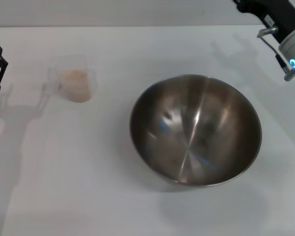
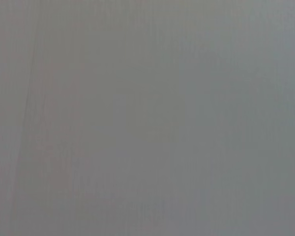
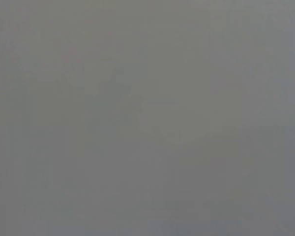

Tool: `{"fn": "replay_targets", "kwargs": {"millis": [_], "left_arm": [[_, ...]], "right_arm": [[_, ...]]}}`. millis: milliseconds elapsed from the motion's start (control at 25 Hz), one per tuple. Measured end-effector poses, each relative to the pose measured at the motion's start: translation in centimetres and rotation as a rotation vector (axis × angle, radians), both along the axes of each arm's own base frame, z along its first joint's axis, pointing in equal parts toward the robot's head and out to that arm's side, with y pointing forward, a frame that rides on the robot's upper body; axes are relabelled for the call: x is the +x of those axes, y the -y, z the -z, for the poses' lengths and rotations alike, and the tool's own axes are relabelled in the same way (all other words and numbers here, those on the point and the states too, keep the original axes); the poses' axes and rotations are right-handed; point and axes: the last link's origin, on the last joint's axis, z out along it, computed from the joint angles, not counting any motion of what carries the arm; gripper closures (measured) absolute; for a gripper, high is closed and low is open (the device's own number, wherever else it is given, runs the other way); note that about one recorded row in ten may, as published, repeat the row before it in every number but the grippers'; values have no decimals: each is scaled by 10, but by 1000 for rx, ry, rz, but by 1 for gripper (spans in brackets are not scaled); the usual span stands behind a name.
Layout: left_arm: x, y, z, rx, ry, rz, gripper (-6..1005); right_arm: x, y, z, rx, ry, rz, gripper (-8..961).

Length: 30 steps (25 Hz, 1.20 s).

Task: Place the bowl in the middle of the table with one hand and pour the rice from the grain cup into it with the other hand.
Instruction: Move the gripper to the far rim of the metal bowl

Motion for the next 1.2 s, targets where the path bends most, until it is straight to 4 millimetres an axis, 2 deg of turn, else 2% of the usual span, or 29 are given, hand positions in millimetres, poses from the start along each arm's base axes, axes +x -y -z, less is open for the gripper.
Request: {"fn": "replay_targets", "kwargs": {"millis": [80,280,600,880,1200], "left_arm": [[-1,0,0,1,-2,-3,153],[-2,1,-1,3,-6,-7,153],[-2,0,-2,4,-5,-8,153],[-2,-2,-3,4,-12,-7,154],[-5,-2,-5,7,-21,-14,154]], "right_arm": [[-10,-1,-5,-90,26,20,177],[-19,-1,-5,-178,108,100,178],[-39,-8,-6,-229,262,277,179],[-78,-11,-8,-298,407,365,180],[-105,-4,-11,-515,498,309,182]]}}
